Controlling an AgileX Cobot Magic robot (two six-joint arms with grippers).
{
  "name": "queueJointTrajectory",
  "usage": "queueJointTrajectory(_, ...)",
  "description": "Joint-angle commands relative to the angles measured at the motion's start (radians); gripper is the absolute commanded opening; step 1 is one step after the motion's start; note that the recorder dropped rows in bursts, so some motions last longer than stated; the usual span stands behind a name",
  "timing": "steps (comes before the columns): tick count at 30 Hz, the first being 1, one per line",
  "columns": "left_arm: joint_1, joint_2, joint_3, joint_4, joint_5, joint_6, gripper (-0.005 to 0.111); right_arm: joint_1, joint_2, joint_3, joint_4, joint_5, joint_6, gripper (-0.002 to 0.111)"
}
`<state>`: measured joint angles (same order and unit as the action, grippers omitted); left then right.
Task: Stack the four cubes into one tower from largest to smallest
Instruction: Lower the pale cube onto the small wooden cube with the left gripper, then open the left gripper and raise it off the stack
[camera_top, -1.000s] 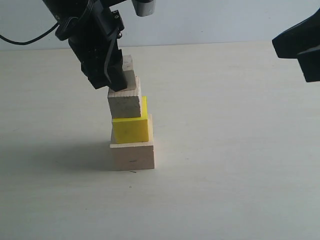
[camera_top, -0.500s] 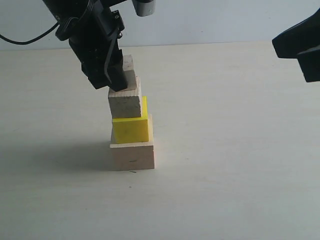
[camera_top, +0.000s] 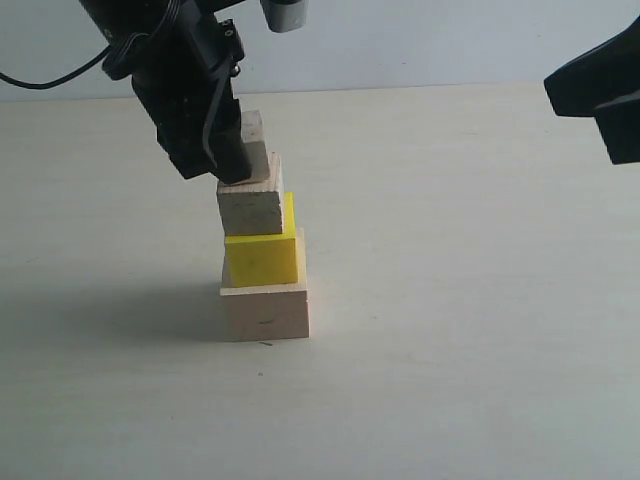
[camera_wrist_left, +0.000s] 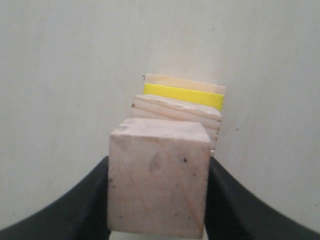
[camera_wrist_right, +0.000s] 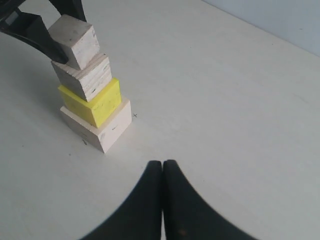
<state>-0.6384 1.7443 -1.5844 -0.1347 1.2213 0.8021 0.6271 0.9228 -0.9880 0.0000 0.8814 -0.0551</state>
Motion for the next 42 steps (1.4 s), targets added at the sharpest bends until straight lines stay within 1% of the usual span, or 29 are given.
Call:
queueJointTrajectory(1,-0.003,-0.016,0.001,-0.007,0.0,0.005,0.051,-0.005,-0.001,0.003,0.0,-0.015,0.004,0.0)
queueJointTrajectory(6,-0.003,-0.016,0.001,-0.031,0.0,0.005,0.052,-0.005,-0.001,0.003,0.0,-0.015,0.004,0.0)
queueJointTrajectory(18,-0.003,-0.016,0.001,-0.03,0.0,0.005,0.052,-0.005,-0.001,0.003,0.0,-0.015,0.004,0.0)
queueJointTrajectory(20,-0.003,-0.016,0.001,-0.03,0.0,0.005,0.056,-0.005,-0.001,0.003,0.0,-0.015,0.004,0.0)
queueJointTrajectory(23,-0.003,-0.016,0.001,-0.03,0.0,0.005,0.07,-0.005,-0.001,0.003,0.0,-0.015,0.004,0.0)
queueJointTrajectory(25,-0.003,-0.016,0.001,-0.03,0.0,0.005,0.073,-0.005,-0.001,0.003,0.0,-0.015,0.004,0.0)
queueJointTrajectory(35,-0.003,-0.018,0.001,-0.028,0.0,0.005,0.073,-0.005,-0.001,0.003,0.0,-0.015,0.004,0.0)
queueJointTrajectory(42,-0.003,-0.051,-0.027,-0.006,0.0,0.001,0.073,-0.005,-0.001,0.003,0.0,-0.015,0.004,0.0)
